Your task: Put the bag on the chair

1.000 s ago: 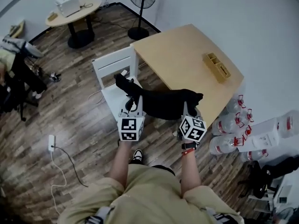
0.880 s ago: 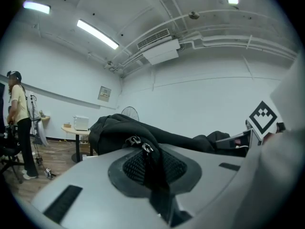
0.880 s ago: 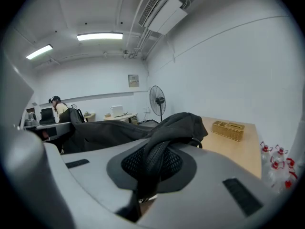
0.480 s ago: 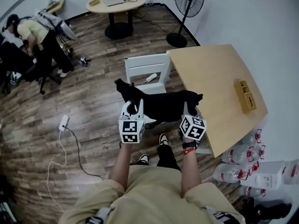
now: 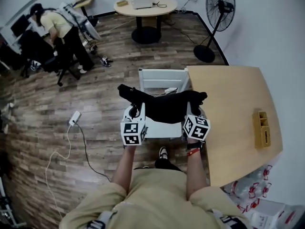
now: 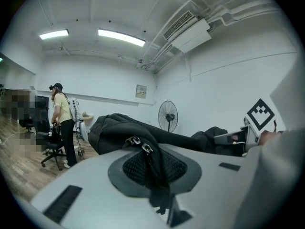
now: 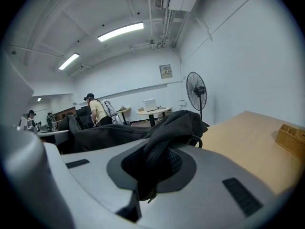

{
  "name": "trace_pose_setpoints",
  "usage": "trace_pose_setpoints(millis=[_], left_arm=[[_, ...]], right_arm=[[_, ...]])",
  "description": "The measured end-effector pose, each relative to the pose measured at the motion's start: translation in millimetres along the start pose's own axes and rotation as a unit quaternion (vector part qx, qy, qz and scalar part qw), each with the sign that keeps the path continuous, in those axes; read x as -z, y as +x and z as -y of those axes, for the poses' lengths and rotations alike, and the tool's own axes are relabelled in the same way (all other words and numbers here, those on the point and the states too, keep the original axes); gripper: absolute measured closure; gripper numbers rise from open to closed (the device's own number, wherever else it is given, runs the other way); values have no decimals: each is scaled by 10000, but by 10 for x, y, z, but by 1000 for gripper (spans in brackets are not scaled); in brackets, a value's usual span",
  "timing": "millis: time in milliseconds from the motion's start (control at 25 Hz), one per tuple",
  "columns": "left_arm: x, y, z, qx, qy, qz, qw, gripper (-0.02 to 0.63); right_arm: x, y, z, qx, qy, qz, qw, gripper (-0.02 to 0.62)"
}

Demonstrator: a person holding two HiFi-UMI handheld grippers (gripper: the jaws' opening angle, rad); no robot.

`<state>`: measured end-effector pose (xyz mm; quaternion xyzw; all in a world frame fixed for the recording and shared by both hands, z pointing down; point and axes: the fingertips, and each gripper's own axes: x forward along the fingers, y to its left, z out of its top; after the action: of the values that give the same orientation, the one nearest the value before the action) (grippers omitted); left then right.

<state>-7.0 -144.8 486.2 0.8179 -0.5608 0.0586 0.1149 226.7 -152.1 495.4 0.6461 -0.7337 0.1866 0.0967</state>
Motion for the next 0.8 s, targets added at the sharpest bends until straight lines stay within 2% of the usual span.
trace_pose_setpoints(millis=[400,600,800], left_arm=[[140,267,-254,-708,-360,-244,9965,549],[451,411,-388,-712,-609,-566,9940,549],[890,546,-531,-675,-867,-977,9891,549]], right_arm=[[53,606,-44,-682,-144,-464,9965,560],[311,843,-49,-607,-169,-858,9943,560],[723,1070,-50,-334,-143,-1295,9909,560]])
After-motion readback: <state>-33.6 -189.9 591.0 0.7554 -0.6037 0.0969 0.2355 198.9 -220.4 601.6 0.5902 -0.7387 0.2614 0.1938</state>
